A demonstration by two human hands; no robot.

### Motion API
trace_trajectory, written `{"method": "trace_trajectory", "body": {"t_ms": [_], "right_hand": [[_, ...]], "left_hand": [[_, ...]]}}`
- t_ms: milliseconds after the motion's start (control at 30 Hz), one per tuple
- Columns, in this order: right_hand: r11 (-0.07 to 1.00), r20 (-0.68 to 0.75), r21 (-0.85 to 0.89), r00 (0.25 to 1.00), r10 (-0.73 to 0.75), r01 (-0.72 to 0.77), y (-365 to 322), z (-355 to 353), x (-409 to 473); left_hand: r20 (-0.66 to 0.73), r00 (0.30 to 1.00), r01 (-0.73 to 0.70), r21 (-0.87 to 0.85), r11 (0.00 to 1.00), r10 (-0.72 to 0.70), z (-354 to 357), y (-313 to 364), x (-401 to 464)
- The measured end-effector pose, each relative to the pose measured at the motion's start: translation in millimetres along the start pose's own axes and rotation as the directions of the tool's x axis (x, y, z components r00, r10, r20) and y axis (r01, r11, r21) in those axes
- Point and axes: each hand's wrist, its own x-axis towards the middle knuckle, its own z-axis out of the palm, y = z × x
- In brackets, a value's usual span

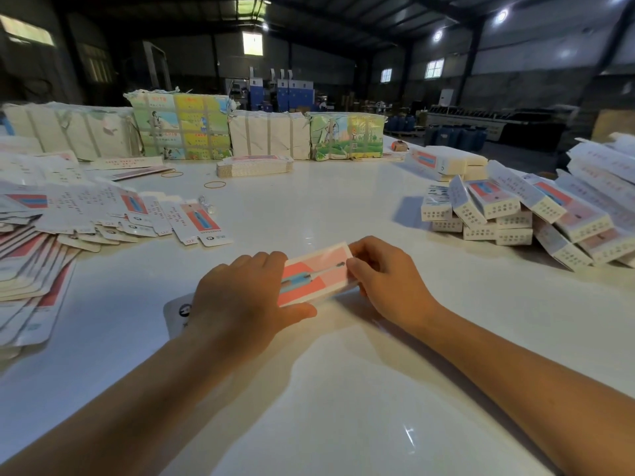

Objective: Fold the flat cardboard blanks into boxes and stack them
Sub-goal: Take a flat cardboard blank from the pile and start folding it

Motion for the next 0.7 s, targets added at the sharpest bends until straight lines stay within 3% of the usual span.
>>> {"method": "trace_trajectory", "body": {"t_ms": [167, 367, 533, 567, 600, 633, 700], "right_hand": [[0.971, 0.036, -0.22, 0.995, -0.088, 0.094, 1.0, 1.0, -2.6], [0.978, 0.043, -0.189, 0.996, -0.084, 0.091, -1.6, 0.6, -4.4], [0.938, -0.184, -0.304, 0.956, -0.229, 0.166, -3.5, -8.6, 2.6], [0.971, -0.209, -0.214, 0.966, -0.149, 0.103, -2.5, -9.1, 4.6], [1.0, -0.186, -0.03, 0.983, 0.001, -0.007, -2.6, -9.3, 5.9], [0.959, -0.081, 0.235, 0.98, 0.183, -0.16, -4.8, -8.9, 6.9], [0.638, 0.267, 0.632, 0.896, 0.354, -0.44, -4.3, -8.8, 9.6]], "left_hand": [[-0.107, 0.985, -0.132, 0.064, 0.989, 0.138, -2.5, 7.9, -3.3], [-0.178, 0.968, -0.161, 0.096, 0.982, 0.176, -1.3, 9.9, -5.6], [-0.198, 0.978, -0.075, -0.059, 0.995, 0.062, -10.3, 9.0, -4.8], [-0.198, 0.979, -0.057, -0.075, 0.996, 0.041, -11.0, 9.0, -4.6], [-0.207, 0.978, -0.05, -0.073, 0.996, 0.034, -10.8, 9.0, -4.6], [-0.21, 0.977, -0.045, -0.061, 0.997, 0.031, -9.9, 9.4, -4.6], [-0.179, 0.984, -0.025, -0.046, 0.999, 0.017, -6.6, 9.2, -4.9]]}}
